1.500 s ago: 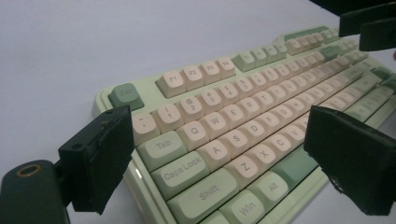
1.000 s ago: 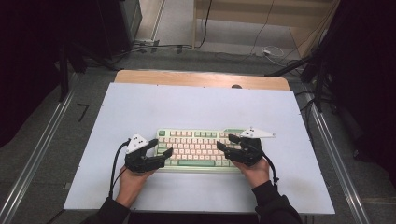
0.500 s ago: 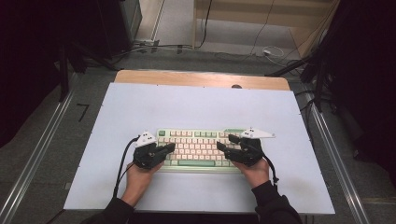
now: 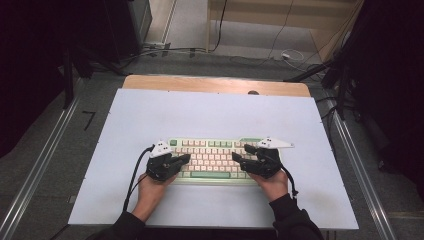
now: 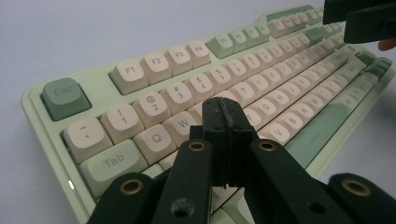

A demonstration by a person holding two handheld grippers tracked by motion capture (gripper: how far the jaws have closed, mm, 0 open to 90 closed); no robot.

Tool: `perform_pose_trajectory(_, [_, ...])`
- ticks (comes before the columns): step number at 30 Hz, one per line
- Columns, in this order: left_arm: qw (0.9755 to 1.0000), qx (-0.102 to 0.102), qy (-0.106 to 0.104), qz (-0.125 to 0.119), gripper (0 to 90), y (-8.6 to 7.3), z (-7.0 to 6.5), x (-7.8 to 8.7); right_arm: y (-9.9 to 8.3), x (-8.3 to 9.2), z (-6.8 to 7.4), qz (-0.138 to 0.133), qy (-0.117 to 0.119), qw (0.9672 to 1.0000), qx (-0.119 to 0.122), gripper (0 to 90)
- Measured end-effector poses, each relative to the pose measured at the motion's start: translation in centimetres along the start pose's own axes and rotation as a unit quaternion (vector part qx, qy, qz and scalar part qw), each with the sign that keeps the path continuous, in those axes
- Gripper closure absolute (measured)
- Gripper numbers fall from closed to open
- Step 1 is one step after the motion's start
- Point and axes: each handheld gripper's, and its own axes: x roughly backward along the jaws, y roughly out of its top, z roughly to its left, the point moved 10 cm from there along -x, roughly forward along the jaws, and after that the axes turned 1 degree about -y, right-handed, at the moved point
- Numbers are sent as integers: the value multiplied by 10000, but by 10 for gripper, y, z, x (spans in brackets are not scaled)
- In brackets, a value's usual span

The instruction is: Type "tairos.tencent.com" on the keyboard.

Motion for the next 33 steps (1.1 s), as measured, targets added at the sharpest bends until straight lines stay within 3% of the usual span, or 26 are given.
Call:
perform_pose_trajectory(14, [9992, -115, 183, 345, 900, -8, -1, -6, 1, 1, 0, -27, 17, 10000, -17, 372])
perform_pose_trajectory(16, [9990, -153, 213, 358, 900, -7, -2, -6, 0, 1, 0, -10, 20, 10000, 1, 372])
perform_pose_trajectory(18, [9996, -103, 122, 219, 900, -4, -4, -4, 1, 1, 1, -23, 20, 10000, 3, 372])
perform_pose_trajectory(21, [9999, 4, 47, -155, 752, 7, -4, 5, 1, 2, 0, -26, 23, 10000, -21, 372])
perform_pose_trajectory(25, [9975, -9, 320, -624, 479, 17, 1, 16, 0, 2, 1, -12, 16, 10000, -24, 372])
perform_pose_trajectory(28, [9951, -34, 586, -789, 336, 19, 5, 21, 1, 2, 1, -35, 23, 10000, -26, 372])
perform_pose_trajectory(33, [9930, 37, 753, -908, 300, 16, 13, 26, 1, 4, 1, -51, 23, 10000, -17, 372])
